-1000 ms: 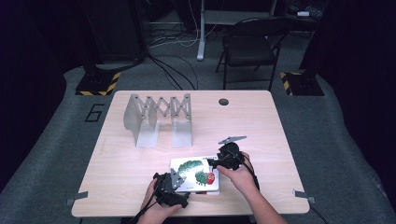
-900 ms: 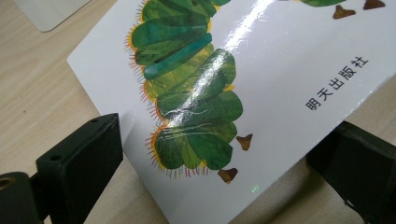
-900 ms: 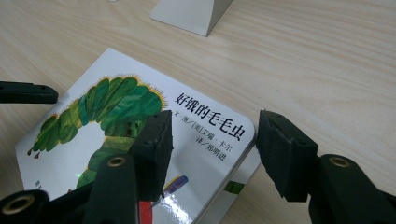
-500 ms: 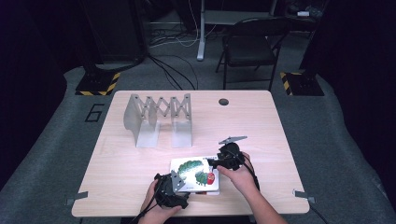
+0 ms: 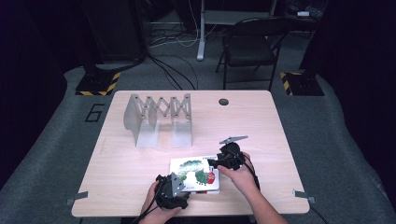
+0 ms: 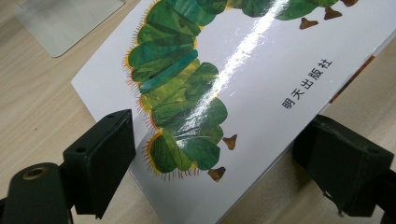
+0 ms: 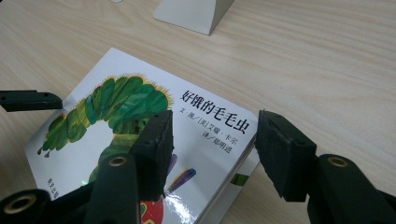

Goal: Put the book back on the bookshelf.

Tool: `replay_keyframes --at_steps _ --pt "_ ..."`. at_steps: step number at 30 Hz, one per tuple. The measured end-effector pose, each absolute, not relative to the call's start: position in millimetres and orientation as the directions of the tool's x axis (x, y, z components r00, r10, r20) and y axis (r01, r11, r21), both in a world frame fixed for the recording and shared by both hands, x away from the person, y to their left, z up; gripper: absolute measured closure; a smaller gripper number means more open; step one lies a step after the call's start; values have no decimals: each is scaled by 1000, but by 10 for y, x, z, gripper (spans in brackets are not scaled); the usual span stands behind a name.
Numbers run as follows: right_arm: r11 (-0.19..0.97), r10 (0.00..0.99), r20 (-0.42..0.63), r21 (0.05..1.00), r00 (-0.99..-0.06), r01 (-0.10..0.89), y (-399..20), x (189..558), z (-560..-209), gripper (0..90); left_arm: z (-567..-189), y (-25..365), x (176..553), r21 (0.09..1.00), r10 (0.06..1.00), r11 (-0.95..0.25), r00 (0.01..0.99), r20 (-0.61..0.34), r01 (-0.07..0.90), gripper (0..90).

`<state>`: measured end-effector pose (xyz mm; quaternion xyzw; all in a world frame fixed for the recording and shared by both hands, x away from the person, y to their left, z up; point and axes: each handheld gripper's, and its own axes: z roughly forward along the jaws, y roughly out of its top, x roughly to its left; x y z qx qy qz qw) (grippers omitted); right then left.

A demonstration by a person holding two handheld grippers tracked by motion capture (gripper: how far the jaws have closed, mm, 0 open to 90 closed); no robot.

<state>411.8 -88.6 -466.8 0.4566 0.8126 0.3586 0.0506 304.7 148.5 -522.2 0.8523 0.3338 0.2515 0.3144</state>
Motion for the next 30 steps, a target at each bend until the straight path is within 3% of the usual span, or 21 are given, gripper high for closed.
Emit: replay_keyframes --at_steps 17,30 --pt "324 777 321 533 -542 781 -904 4336 -4754 368 -5251 1518 3045 727 724 -566 656 213 388 130" --pt "323 770 357 498 -530 805 -838 4492 -4807 350 -5251 1532 3063 728 719 -567 663 209 386 130"
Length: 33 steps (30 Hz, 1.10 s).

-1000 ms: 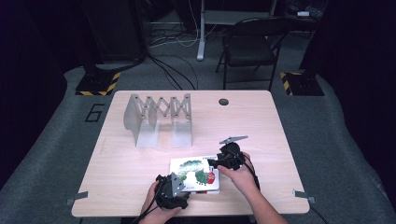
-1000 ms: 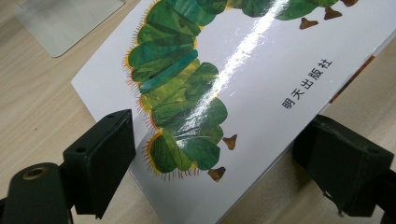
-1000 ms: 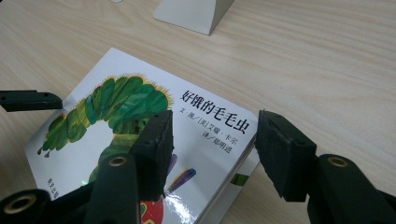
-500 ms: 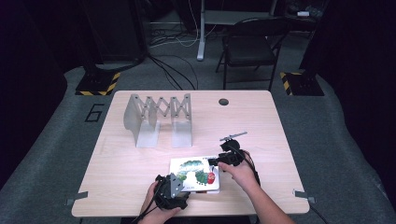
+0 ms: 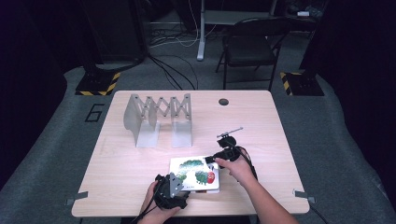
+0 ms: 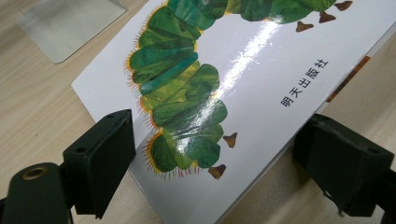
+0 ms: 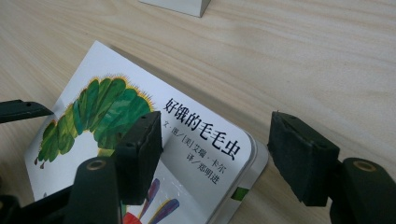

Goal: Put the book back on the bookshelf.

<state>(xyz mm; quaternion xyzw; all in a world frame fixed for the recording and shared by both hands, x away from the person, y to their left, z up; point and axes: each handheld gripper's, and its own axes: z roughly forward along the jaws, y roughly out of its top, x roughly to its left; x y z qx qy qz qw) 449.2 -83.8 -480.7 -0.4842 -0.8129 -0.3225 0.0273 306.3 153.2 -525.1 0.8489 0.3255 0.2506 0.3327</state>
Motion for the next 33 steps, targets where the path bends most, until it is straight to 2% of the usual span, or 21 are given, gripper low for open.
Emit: replay_keyframes --at_steps 33 --pt "302 714 463 473 -526 827 -782 4545 -4959 321 -5263 1535 3073 737 721 -561 660 210 377 130"
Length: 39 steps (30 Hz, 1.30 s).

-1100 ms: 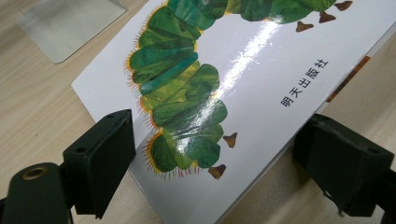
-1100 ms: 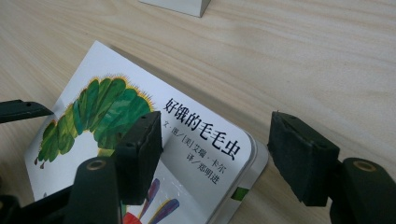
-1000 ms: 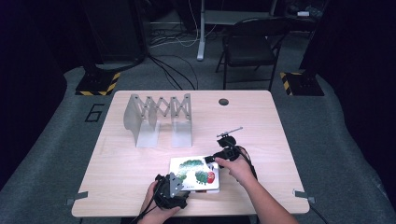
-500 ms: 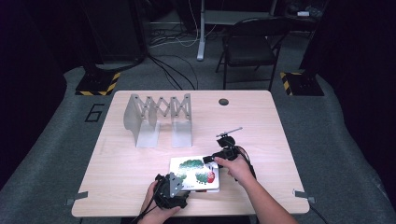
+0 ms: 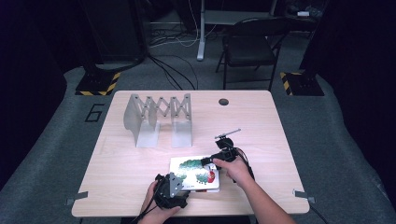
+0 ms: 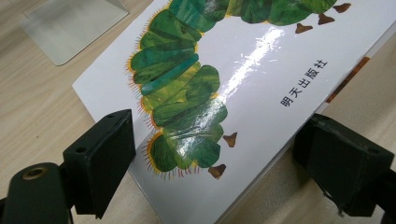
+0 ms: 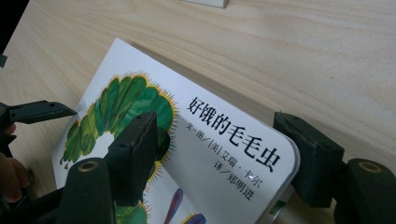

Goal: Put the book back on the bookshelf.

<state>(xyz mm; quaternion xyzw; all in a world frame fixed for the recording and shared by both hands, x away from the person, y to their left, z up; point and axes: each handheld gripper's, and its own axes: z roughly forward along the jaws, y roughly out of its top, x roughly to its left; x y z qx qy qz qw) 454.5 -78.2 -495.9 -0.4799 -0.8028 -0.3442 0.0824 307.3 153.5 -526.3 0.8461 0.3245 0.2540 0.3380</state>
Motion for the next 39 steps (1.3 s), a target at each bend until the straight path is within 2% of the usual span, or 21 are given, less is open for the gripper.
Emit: replay_keyframes --at_steps 15,21,26,31,39 --pt "317 705 455 483 -544 816 -800 4533 -4910 363 -5259 1521 3068 733 734 -558 644 216 389 127" --pt "316 704 460 480 -542 818 -804 4531 -4905 371 -5254 1541 3093 721 749 -545 634 191 427 74" --pt "320 695 468 478 -546 818 -823 4540 -4907 385 -5257 1542 3099 723 761 -534 621 186 438 68" --pt "320 696 467 478 -545 818 -824 4536 -4898 389 -5269 1597 3149 717 797 -478 594 110 508 44" --pt "322 696 465 479 -547 817 -820 4533 -4889 392 -5283 1643 3186 713 803 -454 591 69 534 31"
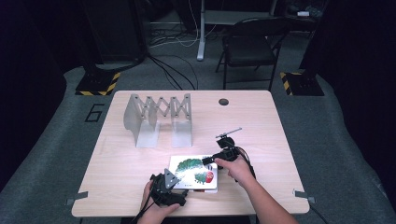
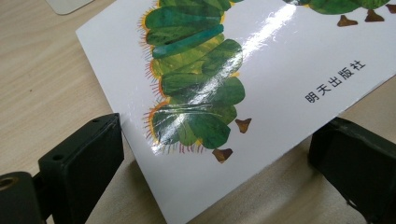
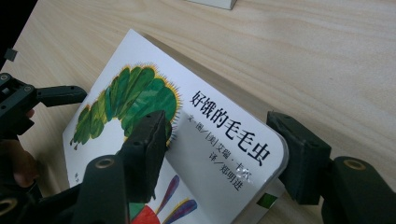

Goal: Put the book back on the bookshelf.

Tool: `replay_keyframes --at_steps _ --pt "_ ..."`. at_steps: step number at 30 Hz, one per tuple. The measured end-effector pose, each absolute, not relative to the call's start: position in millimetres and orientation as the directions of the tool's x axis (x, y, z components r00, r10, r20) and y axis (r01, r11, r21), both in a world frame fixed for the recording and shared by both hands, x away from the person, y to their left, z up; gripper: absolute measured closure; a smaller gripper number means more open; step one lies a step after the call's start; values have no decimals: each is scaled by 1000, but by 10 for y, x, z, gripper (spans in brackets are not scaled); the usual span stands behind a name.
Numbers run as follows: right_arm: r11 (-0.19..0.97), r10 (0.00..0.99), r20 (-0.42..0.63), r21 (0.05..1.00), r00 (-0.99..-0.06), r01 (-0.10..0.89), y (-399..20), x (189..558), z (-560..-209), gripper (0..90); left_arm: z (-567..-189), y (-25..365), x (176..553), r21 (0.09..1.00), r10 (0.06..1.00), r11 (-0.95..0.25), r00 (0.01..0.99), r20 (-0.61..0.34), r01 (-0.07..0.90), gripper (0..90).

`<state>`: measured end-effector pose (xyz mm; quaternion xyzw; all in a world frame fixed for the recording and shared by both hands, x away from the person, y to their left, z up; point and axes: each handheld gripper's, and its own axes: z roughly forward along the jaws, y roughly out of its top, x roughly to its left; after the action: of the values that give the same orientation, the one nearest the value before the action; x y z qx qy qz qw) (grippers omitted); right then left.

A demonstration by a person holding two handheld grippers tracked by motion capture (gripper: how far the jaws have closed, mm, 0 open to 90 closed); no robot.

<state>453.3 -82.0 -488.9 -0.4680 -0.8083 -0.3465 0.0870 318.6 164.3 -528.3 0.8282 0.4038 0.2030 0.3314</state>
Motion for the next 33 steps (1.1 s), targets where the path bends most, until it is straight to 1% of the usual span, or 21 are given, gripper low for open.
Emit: replay_keyframes --at_steps 5,9,11,16,22,30,33 --pt "325 696 463 480 -549 815 -819 4528 -4880 394 -5284 1674 3208 700 804 -446 593 39 558 19" --pt "330 693 462 481 -554 813 -826 4525 -4877 397 -5292 1683 3219 704 804 -441 593 36 556 16" --pt "332 691 461 482 -557 811 -831 4525 -4876 399 -5299 1688 3224 703 808 -425 589 10 570 13" --pt "337 683 467 481 -562 809 -842 4523 -4871 406 -5296 1695 3232 701 804 -437 595 22 564 12" --pt "344 676 469 480 -568 807 -854 4524 -4862 420 -5290 1690 3235 695 803 -436 596 13 572 13" --pt "342 662 489 478 -568 809 -897 4537 -4829 469 -5263 1705 3253 677 792 -457 611 15 576 27" --pt "340 655 497 480 -570 809 -911 4540 -4804 488 -5247 1719 3258 670 790 -462 613 12 581 46"
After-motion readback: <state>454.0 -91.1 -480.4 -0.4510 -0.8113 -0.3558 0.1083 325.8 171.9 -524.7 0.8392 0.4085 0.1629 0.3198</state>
